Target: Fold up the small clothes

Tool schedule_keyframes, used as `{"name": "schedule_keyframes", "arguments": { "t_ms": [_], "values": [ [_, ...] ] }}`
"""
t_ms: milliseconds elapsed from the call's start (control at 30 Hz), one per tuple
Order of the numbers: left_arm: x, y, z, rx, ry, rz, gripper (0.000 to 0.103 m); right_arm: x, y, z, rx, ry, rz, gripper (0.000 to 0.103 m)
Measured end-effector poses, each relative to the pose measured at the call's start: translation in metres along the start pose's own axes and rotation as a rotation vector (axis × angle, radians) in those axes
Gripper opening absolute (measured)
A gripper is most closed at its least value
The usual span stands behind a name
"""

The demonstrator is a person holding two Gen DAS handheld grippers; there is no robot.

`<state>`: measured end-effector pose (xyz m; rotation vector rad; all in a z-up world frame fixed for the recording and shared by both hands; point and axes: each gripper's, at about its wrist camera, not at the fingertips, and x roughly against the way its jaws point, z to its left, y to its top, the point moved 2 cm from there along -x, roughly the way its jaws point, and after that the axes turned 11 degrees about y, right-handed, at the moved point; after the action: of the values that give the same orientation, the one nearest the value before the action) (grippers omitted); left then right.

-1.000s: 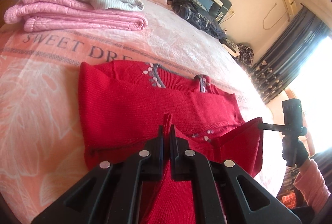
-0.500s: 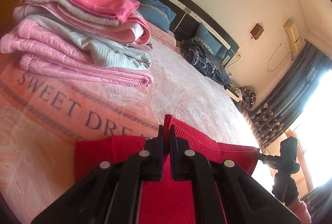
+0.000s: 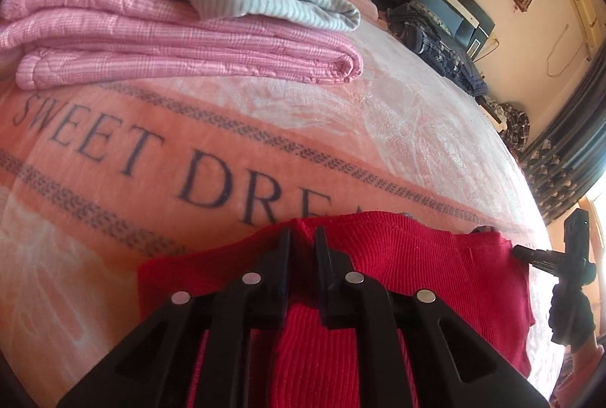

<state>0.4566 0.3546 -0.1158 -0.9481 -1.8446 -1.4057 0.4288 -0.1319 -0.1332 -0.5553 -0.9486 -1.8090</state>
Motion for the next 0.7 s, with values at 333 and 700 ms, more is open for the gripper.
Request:
{"name": "schedule_keyframes", "arguments": {
  "t_ms": [333,700],
  "values": [
    [0.083,-0.022,0.029,0.033,0.068,-0.029,0.034,0.079,-0.062,0.037,0.056,0.098,0.034,0.035],
    [0.100,-0.116,-0.029,-0.124,-0.008,0.112,0.050,0.063,-0.187,0.043,0.065,0.100,0.251,0.043]
  ]
}}
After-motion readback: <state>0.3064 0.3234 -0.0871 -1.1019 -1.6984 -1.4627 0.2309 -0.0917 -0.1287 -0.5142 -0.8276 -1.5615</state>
